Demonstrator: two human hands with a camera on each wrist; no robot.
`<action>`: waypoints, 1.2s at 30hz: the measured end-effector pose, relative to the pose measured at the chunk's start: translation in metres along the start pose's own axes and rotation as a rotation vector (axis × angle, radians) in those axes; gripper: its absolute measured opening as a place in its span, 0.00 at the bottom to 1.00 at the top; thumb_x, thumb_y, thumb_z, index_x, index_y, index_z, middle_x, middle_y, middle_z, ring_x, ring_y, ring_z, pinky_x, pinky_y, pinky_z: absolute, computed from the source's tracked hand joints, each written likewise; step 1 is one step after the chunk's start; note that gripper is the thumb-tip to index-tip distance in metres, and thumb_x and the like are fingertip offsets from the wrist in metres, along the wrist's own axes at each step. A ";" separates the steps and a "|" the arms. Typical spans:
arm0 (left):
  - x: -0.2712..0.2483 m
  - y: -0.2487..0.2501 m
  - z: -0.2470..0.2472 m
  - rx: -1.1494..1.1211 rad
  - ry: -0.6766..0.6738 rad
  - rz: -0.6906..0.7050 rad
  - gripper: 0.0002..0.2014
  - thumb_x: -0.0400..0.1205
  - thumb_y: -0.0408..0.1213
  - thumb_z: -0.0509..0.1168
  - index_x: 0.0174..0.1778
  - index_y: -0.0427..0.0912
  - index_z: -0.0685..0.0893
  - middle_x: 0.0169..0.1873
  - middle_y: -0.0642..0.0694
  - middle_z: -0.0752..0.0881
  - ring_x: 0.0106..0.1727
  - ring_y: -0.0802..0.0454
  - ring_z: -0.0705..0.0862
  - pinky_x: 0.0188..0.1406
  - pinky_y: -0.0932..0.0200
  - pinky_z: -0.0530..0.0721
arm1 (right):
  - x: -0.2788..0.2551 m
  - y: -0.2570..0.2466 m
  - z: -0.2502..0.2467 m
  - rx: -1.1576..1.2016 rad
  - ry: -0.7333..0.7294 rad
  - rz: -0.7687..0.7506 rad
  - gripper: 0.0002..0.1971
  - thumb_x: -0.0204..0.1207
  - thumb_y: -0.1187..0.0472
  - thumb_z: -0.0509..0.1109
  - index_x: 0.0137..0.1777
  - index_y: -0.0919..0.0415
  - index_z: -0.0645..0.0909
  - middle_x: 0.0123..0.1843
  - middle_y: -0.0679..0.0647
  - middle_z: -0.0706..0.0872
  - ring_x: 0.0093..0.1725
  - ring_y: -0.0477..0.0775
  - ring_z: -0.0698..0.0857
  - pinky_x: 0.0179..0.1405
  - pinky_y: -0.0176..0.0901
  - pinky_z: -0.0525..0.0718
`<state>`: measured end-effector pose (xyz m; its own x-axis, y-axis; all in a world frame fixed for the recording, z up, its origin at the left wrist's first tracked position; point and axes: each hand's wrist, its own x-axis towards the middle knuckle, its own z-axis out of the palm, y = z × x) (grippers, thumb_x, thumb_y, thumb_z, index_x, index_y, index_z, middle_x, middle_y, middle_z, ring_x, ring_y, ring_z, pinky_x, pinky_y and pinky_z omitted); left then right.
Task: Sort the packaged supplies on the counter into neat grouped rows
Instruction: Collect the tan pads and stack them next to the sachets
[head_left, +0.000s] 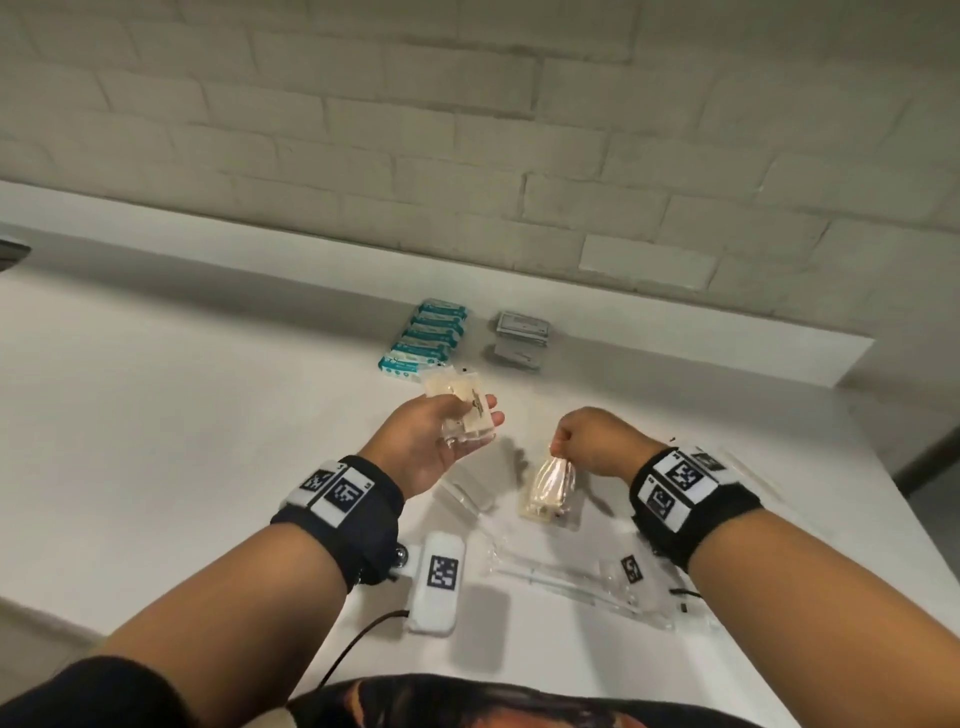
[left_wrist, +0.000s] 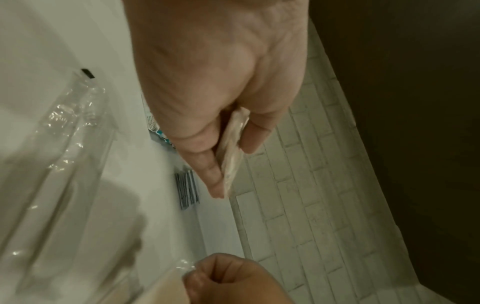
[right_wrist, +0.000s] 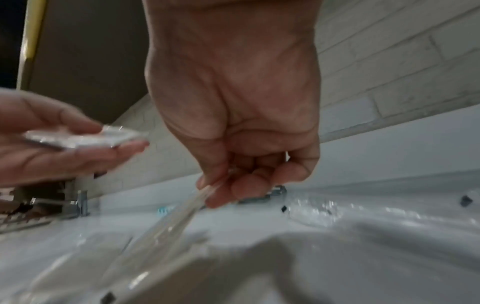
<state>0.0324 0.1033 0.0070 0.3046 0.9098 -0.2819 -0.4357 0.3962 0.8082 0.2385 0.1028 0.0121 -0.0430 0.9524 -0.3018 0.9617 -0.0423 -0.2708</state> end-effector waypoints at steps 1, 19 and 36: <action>0.000 -0.001 -0.001 0.015 0.000 0.010 0.12 0.83 0.24 0.58 0.62 0.30 0.78 0.54 0.35 0.88 0.54 0.38 0.88 0.53 0.48 0.87 | 0.002 0.000 0.005 -0.025 -0.010 -0.003 0.13 0.81 0.59 0.65 0.58 0.64 0.86 0.60 0.56 0.87 0.60 0.56 0.83 0.56 0.40 0.77; -0.003 -0.003 0.015 0.188 -0.070 0.100 0.13 0.85 0.40 0.62 0.54 0.37 0.88 0.48 0.41 0.90 0.54 0.43 0.88 0.60 0.48 0.84 | -0.023 -0.052 -0.006 0.941 0.216 -0.154 0.09 0.72 0.60 0.78 0.48 0.62 0.86 0.39 0.54 0.90 0.35 0.47 0.87 0.32 0.41 0.85; 0.003 -0.006 0.011 0.463 0.004 0.189 0.15 0.77 0.29 0.72 0.60 0.36 0.82 0.51 0.37 0.89 0.48 0.47 0.88 0.43 0.58 0.84 | -0.024 -0.034 -0.029 0.869 0.231 -0.151 0.05 0.71 0.68 0.77 0.38 0.60 0.84 0.30 0.49 0.84 0.28 0.44 0.79 0.26 0.29 0.75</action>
<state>0.0455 0.1024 0.0072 0.2533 0.9611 -0.1099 -0.0609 0.1292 0.9897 0.2148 0.0901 0.0553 -0.0066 0.9991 -0.0425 0.4037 -0.0362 -0.9142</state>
